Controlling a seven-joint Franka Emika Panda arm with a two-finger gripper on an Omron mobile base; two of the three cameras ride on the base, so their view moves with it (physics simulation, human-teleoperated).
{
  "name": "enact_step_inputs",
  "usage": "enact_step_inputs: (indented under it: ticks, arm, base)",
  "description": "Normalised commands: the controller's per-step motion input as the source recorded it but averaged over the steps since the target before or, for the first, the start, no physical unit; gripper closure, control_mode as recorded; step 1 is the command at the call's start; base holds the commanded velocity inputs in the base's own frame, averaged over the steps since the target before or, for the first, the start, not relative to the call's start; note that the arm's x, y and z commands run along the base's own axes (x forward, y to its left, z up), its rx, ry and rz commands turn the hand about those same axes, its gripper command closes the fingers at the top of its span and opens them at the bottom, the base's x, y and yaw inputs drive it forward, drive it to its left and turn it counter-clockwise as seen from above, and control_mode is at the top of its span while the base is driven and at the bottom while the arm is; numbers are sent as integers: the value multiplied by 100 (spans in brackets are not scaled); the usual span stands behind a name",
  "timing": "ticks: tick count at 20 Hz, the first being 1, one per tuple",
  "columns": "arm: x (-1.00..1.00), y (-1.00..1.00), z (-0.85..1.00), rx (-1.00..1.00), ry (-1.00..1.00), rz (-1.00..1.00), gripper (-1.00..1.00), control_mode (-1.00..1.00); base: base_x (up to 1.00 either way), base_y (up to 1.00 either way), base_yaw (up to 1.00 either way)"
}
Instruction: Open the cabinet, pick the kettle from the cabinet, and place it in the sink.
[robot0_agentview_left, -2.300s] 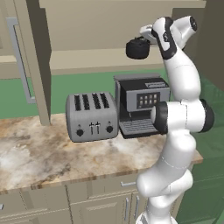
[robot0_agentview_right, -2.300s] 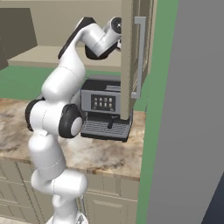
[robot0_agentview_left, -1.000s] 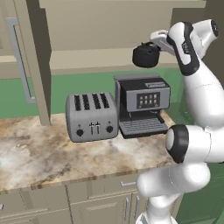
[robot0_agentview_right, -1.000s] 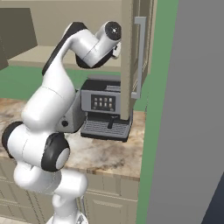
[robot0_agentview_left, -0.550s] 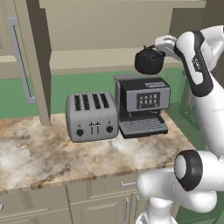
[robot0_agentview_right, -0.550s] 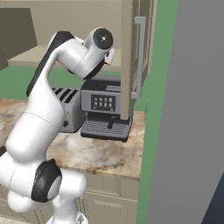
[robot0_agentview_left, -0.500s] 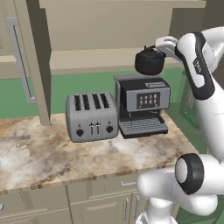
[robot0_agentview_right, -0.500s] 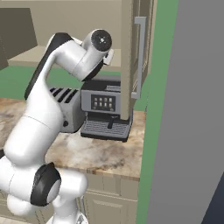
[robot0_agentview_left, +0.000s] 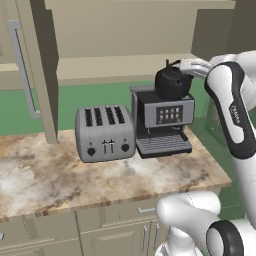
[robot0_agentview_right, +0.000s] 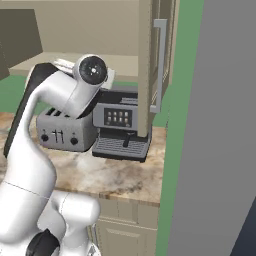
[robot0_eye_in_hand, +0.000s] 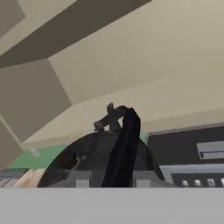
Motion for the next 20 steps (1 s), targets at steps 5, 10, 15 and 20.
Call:
enact_step_inputs:
  ticks: [5,10,15,20]
  arm:
    - [-65,27,-17,-8,0,0,100,-100]
    - [-47,30,-26,-16,3,0,100,-100]
    - [-36,28,-32,-13,11,0,100,-100]
    - [-25,18,-39,-1,17,0,100,-100]
  base:
    - [0,0,0]
    - [0,0,0]
    - [0,0,0]
    - [0,0,0]
